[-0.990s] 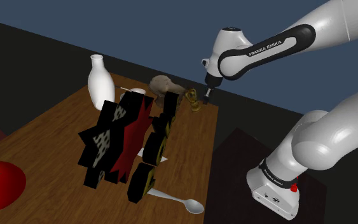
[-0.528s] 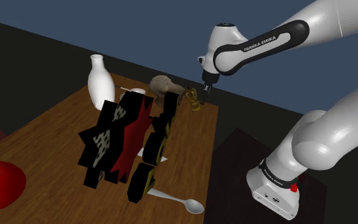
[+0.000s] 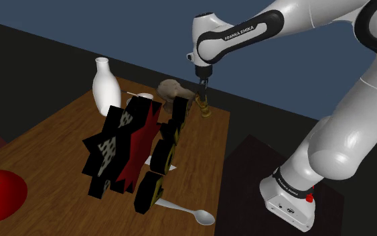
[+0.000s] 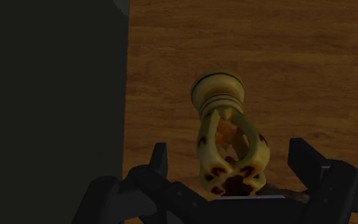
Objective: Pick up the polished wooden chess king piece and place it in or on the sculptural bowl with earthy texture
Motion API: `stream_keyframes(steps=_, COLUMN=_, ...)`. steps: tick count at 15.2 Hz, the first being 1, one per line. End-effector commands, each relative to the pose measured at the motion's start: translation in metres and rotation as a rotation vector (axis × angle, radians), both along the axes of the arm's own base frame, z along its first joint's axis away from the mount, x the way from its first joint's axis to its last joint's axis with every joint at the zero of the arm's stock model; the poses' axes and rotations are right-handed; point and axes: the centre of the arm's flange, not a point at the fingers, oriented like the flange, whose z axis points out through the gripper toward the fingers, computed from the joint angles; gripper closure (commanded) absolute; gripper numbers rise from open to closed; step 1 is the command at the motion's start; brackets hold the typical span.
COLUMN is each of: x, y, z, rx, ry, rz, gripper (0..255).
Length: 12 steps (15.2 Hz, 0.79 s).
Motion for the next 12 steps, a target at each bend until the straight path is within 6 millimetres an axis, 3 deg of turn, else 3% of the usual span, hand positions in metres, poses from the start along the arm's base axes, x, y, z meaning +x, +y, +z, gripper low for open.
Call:
stream_keyframes(steps=1, x=0.0, y=-0.001, z=-0.009, rx=-0.002, ry=0.005, rz=0.004, gripper=0)
stream_keyframes(steps=5, x=-0.003, y=-0.004, z=-0.027, rx=-0.002, ry=0.005, rz=0.004, gripper=0)
stream_keyframes(steps=12, x=-0.003, y=-0.004, z=-0.027, rx=-0.002, ry=0.005, rz=0.004, gripper=0)
